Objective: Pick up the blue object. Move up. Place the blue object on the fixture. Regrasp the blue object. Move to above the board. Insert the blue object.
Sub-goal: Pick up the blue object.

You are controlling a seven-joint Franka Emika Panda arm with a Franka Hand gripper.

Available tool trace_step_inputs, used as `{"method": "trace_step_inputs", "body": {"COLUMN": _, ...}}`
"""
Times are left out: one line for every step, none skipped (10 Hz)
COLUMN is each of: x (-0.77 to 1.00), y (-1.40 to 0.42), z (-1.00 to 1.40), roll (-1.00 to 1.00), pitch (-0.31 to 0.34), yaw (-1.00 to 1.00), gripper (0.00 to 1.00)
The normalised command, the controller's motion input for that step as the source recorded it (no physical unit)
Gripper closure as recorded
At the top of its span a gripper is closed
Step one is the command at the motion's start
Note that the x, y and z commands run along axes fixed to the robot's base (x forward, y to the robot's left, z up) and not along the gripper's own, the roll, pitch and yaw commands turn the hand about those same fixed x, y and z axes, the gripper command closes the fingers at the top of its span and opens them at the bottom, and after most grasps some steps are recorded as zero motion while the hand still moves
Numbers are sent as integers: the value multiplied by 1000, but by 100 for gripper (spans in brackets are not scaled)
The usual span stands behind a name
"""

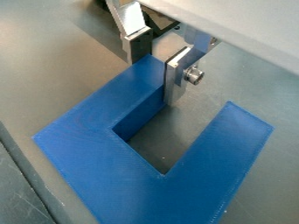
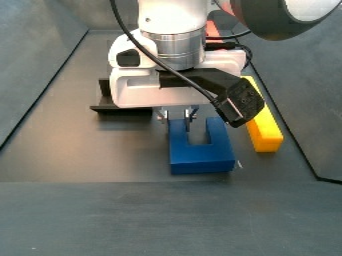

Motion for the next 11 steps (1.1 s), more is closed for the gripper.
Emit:
{"method": "trace_step_inputs", "body": {"x": 0, "y": 0, "z": 0, "roll": 0, "pitch": 0, "yaw": 0, "gripper": 100}}
{"method": "trace_step_inputs", "body": {"x": 0, "y": 0, "z": 0, "roll": 0, "pitch": 0, "yaw": 0, "gripper": 100}}
{"method": "trace_step_inputs", "body": {"x": 0, "y": 0, "z": 0, "roll": 0, "pitch": 0, "yaw": 0, "gripper": 100}}
{"method": "trace_step_inputs", "body": {"x": 0, "y": 0, "z": 0, "roll": 0, "pitch": 0, "yaw": 0, "gripper": 100}}
{"method": "trace_step_inputs", "body": {"x": 0, "y": 0, "z": 0, "roll": 0, "pitch": 0, "yaw": 0, "gripper": 100}}
{"method": "trace_step_inputs", "body": {"x": 0, "y": 0, "z": 0, "roll": 0, "pitch": 0, "yaw": 0, "gripper": 100}}
{"method": "trace_step_inputs", "body": {"x": 0, "y": 0, "z": 0, "roll": 0, "pitch": 0, "yaw": 0, "gripper": 100}}
{"method": "trace_step_inputs", "body": {"x": 0, "y": 0, "z": 0, "roll": 0, "pitch": 0, "yaw": 0, "gripper": 100}}
{"method": "trace_step_inputs", "body": {"x": 0, "y": 0, "z": 0, "roll": 0, "pitch": 0, "yaw": 0, "gripper": 100}}
{"method": "trace_step_inputs", "body": {"x": 0, "y": 0, "z": 0, "roll": 0, "pitch": 0, "yaw": 0, "gripper": 100}}
{"method": "trace_step_inputs", "body": {"x": 0, "y": 0, "z": 0, "roll": 0, "pitch": 0, "yaw": 0, "gripper": 100}}
